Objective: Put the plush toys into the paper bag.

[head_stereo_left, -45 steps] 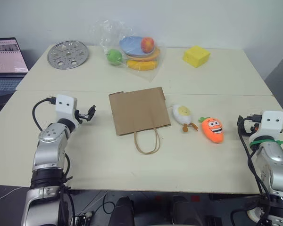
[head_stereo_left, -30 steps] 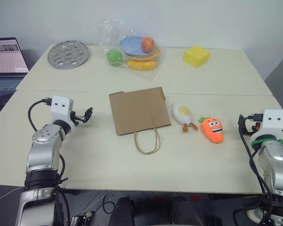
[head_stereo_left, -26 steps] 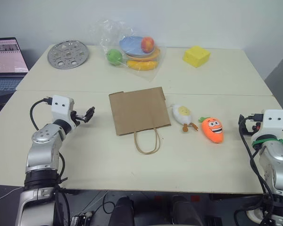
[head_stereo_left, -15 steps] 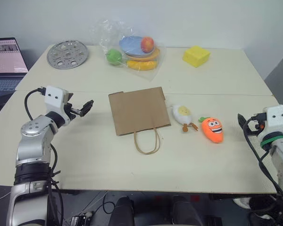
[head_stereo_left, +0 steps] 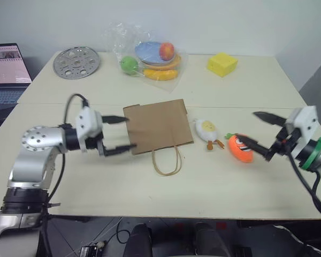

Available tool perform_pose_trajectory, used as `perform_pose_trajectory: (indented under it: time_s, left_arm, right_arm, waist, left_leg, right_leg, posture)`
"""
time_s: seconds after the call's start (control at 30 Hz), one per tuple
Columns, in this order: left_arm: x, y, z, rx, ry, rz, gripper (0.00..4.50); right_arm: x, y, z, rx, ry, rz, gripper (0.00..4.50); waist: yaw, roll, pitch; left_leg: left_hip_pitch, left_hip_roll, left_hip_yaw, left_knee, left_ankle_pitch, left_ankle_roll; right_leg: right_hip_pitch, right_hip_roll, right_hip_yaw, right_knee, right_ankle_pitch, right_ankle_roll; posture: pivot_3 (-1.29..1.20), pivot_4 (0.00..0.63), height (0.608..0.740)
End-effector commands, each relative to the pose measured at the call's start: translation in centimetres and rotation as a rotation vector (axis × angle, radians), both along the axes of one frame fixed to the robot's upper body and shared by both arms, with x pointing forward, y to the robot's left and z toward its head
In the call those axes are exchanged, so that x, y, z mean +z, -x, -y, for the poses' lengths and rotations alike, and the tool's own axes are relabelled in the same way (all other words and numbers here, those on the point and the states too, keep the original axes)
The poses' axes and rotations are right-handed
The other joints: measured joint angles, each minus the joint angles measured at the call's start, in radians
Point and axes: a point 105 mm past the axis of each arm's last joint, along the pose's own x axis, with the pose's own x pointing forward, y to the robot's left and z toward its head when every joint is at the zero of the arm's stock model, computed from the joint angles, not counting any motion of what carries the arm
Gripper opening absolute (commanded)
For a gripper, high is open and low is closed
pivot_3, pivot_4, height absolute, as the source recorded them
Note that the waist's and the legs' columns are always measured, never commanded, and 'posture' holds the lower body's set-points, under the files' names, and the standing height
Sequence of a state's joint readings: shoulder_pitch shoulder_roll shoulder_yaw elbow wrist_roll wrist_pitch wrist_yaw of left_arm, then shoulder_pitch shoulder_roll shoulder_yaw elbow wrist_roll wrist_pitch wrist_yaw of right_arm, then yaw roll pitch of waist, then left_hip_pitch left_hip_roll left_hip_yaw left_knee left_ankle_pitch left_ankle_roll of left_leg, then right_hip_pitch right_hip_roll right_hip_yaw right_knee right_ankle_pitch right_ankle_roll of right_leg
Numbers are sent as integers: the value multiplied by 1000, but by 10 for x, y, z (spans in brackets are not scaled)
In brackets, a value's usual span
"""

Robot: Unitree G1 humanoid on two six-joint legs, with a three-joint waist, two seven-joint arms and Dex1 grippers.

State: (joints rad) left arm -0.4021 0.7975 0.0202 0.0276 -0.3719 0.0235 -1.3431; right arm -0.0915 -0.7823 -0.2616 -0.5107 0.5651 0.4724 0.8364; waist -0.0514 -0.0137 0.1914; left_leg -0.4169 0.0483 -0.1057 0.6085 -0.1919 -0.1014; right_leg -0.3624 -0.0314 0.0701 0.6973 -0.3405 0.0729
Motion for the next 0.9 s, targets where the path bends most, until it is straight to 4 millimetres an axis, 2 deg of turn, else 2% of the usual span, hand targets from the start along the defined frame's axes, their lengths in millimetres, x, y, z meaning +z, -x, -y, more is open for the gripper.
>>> perform_pose_trajectory:
  time_s: [0.03,0.17,0.27,0.5,0.7,0.8,0.9]
  left_arm:
    - [-3,10,10,-120,-55,62,4470]
    - [-26,16,16,-209,-114,80,4470]
    - [-44,8,29,-233,-112,103,4470]
    - [-62,-6,45,-254,-105,129,4470]
    - [-63,-11,51,-241,-53,127,4470]
    - [-61,-13,53,-228,-22,113,3860]
    - [-56,-15,57,-223,7,109,3015]
  right_arm:
    - [-2,18,-17,108,51,19,4500]
    - [-12,35,-28,175,89,11,4500]
    - [-7,45,-39,223,93,63,4500]
    - [3,68,-57,328,114,141,4500]
    - [5,60,-52,265,96,124,4500]
    - [5,55,-48,229,81,112,4500]
    - [1,55,-46,228,111,123,4500]
  waist:
    - [2,0,0]
    - [6,0,0]
    - [8,0,0]
    - [12,-1,0]
    - [11,-1,0]
    - [11,-1,0]
    - [13,-1,0]
  left_leg:
    - [0,0,0,0,0,0]
    - [0,0,0,0,0,0]
    - [1,0,0,1,0,0]
    - [1,0,-1,1,0,0]
    - [2,0,-2,1,0,0]
    - [2,0,-2,1,0,0]
    - [2,0,-2,1,0,0]
  right_leg:
    - [0,0,0,0,0,0]
    - [1,0,0,-1,0,0]
    - [1,0,0,-1,0,0]
    - [2,0,-1,-1,0,0]
    - [4,0,-2,-1,0,0]
    - [4,0,-2,-1,0,0]
    - [4,0,-2,-1,0,0]
  posture:
    - [0,150,740]
    - [0,150,740]
    - [0,150,740]
    - [0,150,740]
    - [0,150,740]
    - [0,150,740]
    - [0,150,740]
